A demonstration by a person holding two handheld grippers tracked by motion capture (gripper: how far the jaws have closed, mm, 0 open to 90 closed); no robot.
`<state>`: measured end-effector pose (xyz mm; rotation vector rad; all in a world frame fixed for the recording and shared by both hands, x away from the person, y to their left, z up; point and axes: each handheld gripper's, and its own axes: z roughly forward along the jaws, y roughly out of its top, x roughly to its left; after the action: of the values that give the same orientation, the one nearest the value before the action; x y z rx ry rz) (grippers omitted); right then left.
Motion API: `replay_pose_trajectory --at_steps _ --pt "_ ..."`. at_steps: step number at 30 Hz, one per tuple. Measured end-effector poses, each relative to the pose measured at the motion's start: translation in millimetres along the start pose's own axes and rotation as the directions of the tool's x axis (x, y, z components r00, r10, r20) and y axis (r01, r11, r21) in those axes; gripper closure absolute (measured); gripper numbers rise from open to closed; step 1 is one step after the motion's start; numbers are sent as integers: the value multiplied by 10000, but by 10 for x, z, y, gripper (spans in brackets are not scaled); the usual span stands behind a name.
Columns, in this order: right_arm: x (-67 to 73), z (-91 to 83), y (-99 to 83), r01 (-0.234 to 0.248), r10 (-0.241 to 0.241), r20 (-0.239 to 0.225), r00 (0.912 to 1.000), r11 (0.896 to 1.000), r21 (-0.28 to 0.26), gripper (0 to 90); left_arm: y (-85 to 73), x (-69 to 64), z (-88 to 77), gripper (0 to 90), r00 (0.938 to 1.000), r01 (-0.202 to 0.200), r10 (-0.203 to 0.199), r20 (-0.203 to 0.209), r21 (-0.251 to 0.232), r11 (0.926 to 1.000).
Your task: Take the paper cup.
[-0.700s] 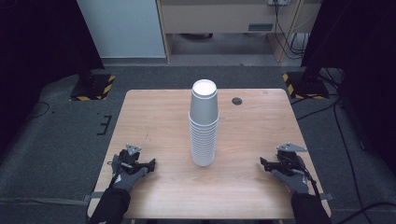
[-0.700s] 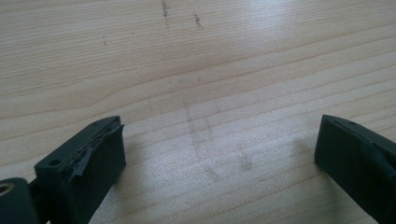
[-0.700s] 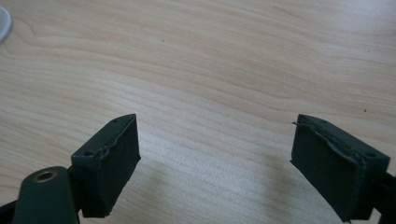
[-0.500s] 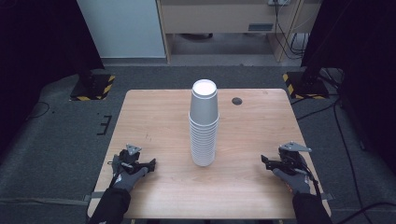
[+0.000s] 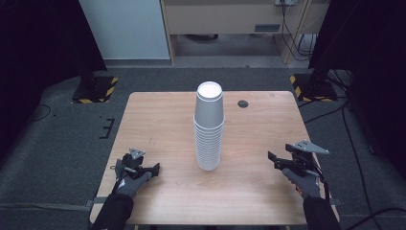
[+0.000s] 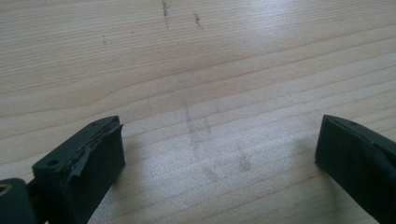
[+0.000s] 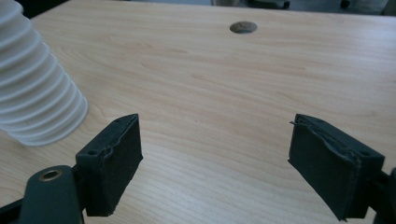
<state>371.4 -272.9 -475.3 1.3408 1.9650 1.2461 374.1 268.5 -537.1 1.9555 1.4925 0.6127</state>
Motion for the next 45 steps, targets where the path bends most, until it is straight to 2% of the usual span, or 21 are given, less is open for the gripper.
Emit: replay_pose_trajectory --at_steps 10,11,18,22,23,30,36,37,41,45 --pt "115 -70 201 145 -169 -417 9990 9982 -575 173 0 0 0 1 10000 -5 5 1 3 10000" --pt "146 -111 262 146 -183 -445 9988 9966 -816 175 0 0 0 1 10000 -4 4 1 2 10000" --pt "248 -231 548 118 -234 -705 9972 9870 -1604 178 0 0 0 1 10000 -6 6 4 3 10000" --pt "313 -252 677 402 -539 -734 9958 9836 -1756 177 0 0 0 1 10000 -5 5 4 3 10000" --pt "375 -270 774 560 -720 -808 9941 9812 -1848 174 0 0 0 1 10000 -5 5 5 4 10000" --pt "572 -292 1053 713 -990 -1109 9889 9703 -2312 170 0 0 0 0 10000 -13 13 15 9 10000" --pt "773 -272 1250 638 -1129 -1699 9790 9606 -2707 170 0 0 1 0 10000 -17 17 18 9 10000" --pt "773 -272 1250 638 -1129 -1699 9790 9606 -2707 170 0 0 1 0 10000 -17 17 18 9 10000" --pt "956 -258 1390 561 -1275 -2241 9662 9523 -3001 168 0 -1 0 0 10000 -29 29 33 12 10000" --pt "1065 -255 1479 410 -1307 -2601 9567 9451 -3241 167 -1 -1 -3 4 10000 -45 45 66 -10 10000"
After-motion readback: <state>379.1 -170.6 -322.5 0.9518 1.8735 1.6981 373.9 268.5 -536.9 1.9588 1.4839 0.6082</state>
